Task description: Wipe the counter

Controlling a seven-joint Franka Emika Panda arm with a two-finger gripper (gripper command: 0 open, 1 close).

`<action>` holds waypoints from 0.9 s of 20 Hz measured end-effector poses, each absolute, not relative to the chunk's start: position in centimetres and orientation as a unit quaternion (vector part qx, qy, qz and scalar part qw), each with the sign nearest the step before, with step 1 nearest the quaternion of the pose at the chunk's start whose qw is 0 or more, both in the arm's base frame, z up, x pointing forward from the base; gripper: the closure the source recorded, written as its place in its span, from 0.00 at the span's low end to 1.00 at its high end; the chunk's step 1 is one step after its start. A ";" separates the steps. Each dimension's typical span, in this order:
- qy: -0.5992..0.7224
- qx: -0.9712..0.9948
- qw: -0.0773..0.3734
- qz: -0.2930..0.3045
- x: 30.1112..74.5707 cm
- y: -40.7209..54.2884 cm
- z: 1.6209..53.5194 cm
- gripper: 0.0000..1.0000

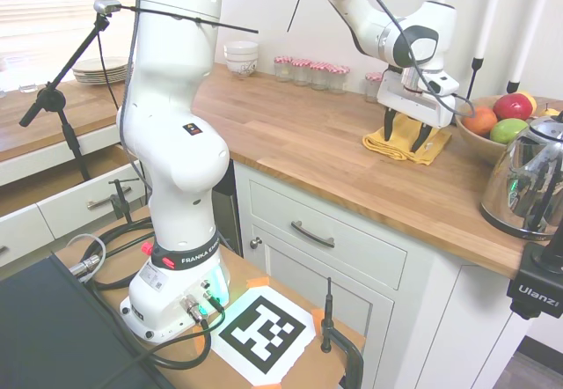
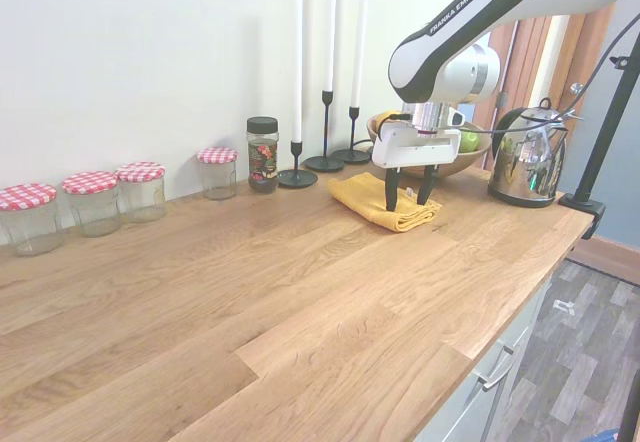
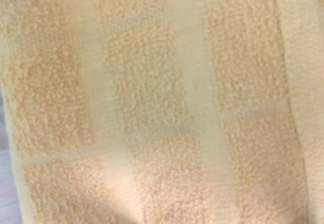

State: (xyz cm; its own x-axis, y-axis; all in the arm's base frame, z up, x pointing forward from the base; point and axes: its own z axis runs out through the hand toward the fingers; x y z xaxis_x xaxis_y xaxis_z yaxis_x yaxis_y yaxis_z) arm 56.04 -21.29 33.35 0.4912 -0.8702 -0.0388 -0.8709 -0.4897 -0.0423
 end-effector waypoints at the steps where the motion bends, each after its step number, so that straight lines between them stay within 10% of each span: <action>1: 0.504 -0.863 0.028 0.005 56.0 -21.3 33.3 1.00; 18: 0.482 -0.874 0.055 -0.011 54.6 -19.7 33.1 1.00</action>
